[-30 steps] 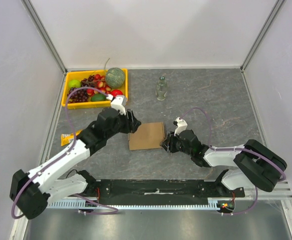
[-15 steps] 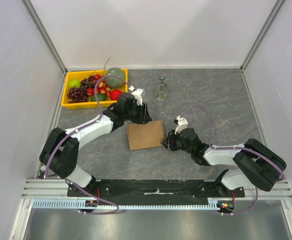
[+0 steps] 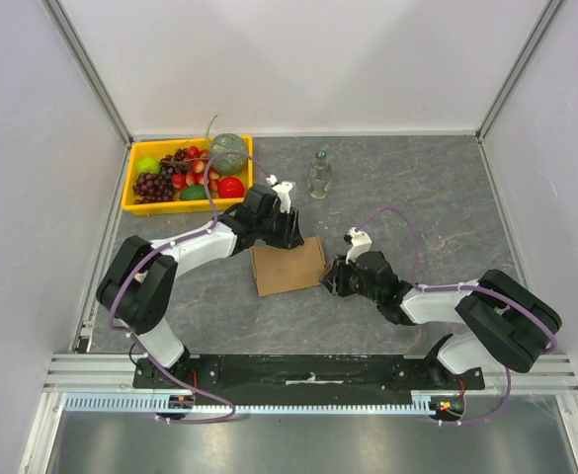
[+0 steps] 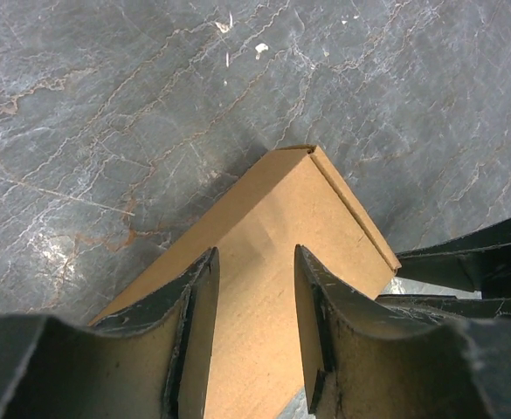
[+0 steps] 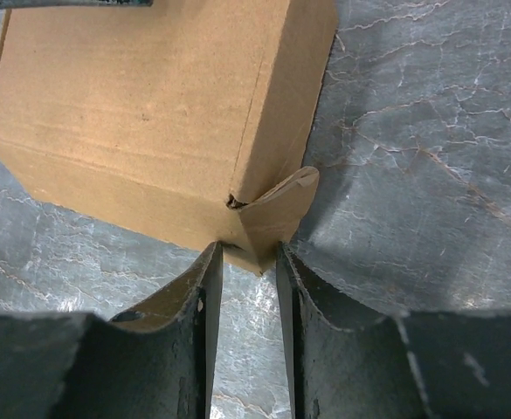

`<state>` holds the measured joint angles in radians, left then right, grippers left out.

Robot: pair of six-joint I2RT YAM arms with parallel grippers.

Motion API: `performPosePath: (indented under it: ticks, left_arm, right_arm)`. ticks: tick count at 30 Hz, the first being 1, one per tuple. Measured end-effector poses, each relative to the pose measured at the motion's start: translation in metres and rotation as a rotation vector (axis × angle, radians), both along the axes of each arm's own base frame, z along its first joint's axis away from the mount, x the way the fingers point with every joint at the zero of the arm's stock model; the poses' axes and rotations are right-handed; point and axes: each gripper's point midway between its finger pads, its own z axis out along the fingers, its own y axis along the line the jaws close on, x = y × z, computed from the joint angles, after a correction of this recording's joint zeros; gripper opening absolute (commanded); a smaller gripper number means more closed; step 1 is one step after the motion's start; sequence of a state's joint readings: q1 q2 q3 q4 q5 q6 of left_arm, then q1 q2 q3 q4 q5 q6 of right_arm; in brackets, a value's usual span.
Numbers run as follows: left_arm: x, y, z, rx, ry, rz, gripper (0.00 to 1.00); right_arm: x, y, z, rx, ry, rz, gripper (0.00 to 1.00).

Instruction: Fold the paper box

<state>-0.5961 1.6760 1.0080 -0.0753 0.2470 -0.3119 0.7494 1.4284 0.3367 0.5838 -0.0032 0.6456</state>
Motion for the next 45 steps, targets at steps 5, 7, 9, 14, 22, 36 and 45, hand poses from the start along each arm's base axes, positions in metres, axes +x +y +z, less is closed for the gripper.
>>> performPosePath:
  ticks: [5, 7, 9, 14, 22, 36, 45]
  left_arm:
    - [0.002, -0.002, -0.001, 0.001, -0.002, -0.005, 0.46]
    - [0.003, -0.003, -0.001, -0.001, -0.002, -0.007, 0.46]
    - [0.002, -0.003, -0.001, -0.001, -0.002, -0.011, 0.45]
    - [0.003, -0.005, -0.001, -0.006, 0.0, -0.017, 0.45]
    - [0.004, -0.006, -0.002, -0.007, -0.002, -0.02, 0.43]
    - [-0.024, 0.002, -0.002, -0.018, 0.027, -0.014, 0.43]
    - [-0.049, 0.024, 0.02, 0.015, 0.052, 0.05, 0.45]
  right_arm:
    - [0.002, 0.0, -0.003, -0.015, -0.003, 0.004, 0.37]
    - [0.003, 0.0, -0.005, -0.022, -0.002, 0.003, 0.37]
    - [0.004, -0.001, -0.006, -0.029, -0.002, -0.003, 0.37]
    - [0.01, -0.007, -0.008, -0.06, -0.001, -0.042, 0.37]
    - [0.019, -0.016, -0.01, -0.1, 0.004, -0.117, 0.44]
    - [0.017, -0.057, 0.003, -0.18, 0.02, -0.242, 0.47]
    - [0.012, -0.063, 0.002, -0.179, 0.057, -0.241, 0.45]
